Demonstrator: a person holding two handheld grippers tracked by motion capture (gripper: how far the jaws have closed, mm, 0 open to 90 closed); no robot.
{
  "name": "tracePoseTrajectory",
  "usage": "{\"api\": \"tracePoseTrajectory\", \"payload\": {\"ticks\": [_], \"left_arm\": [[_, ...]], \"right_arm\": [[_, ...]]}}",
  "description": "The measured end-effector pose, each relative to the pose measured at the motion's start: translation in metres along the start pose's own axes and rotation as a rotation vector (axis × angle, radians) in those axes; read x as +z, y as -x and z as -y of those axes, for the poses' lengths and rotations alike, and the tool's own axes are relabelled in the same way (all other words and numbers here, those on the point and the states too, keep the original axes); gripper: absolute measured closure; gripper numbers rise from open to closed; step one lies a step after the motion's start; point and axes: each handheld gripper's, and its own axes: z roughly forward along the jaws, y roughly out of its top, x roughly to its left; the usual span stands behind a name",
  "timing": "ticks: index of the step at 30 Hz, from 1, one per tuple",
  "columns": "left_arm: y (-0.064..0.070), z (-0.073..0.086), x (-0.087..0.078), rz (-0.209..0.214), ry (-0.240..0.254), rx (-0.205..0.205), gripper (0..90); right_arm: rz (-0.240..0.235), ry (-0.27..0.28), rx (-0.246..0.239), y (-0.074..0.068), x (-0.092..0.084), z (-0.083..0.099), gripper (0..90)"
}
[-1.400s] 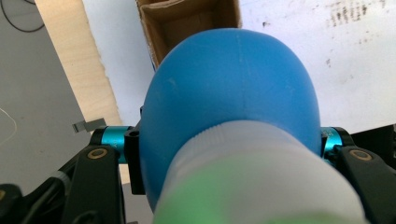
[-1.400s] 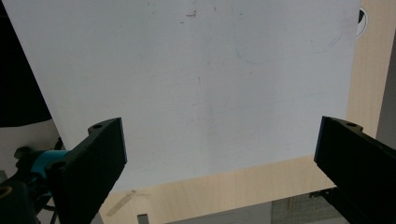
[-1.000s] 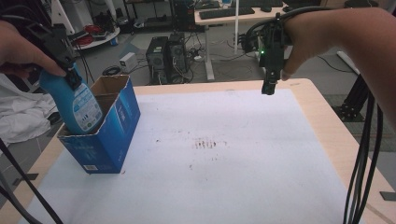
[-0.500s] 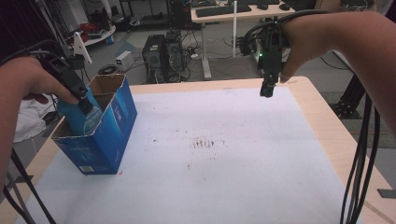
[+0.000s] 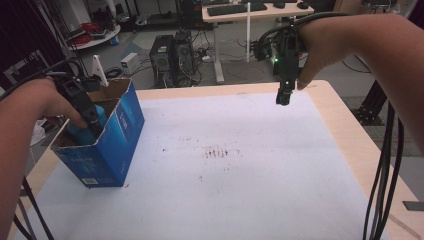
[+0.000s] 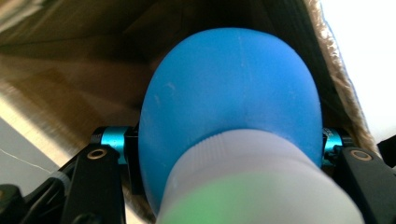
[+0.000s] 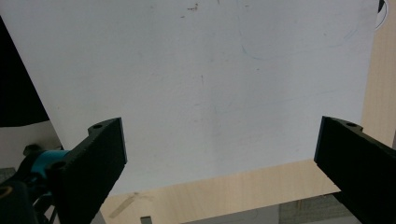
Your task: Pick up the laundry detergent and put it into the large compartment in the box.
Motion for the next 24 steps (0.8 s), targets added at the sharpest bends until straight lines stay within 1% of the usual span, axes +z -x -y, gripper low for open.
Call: {"api": "tracePoseTrajectory", "payload": {"ticks": [1,6,9,10,13,16,18,22,24], "left_arm": [[0.0,-0.001,0.003,0.002,-0.002,0.007,39.1],[0.0,-0.002,0.01,0.004,-0.005,0.027,39.1],[0.0,-0.002,0.016,0.002,-0.016,0.044,39.1],[-0.001,-0.001,0.016,0.003,-0.008,0.043,39.1],[-0.002,0.0,0.016,0.008,-0.009,0.048,39.1],[-0.002,0.0,0.016,0.008,-0.012,0.047,39.0],[-0.002,-0.001,0.016,0.01,-0.018,0.032,38.7],[-0.001,-0.001,0.016,0.012,-0.019,0.033,38.3],[-0.002,-0.001,0.016,0.013,-0.02,0.023,38.1]], "right_arm": [[0.001,-0.002,-0.006,0.0,0.0,0.0,1.4],[0.0,-0.005,0.001,0.0,0.001,-0.002,1.4],[0.001,-0.002,-0.002,0.0,0.001,-0.002,1.4],[0.0,-0.002,-0.003,0.0,0.001,-0.002,1.4],[0.001,-0.002,0.0,0.0,0.002,-0.001,1.4],[0.0,0.0,0.001,0.0,0.002,-0.001,1.4],[0.001,0.001,0.005,0.0,0.002,-0.001,1.4],[0.002,0.003,0.0,0.0,0.002,-0.002,1.4],[0.002,0.002,0.0,0.0,0.001,-0.002,1.4]]}}
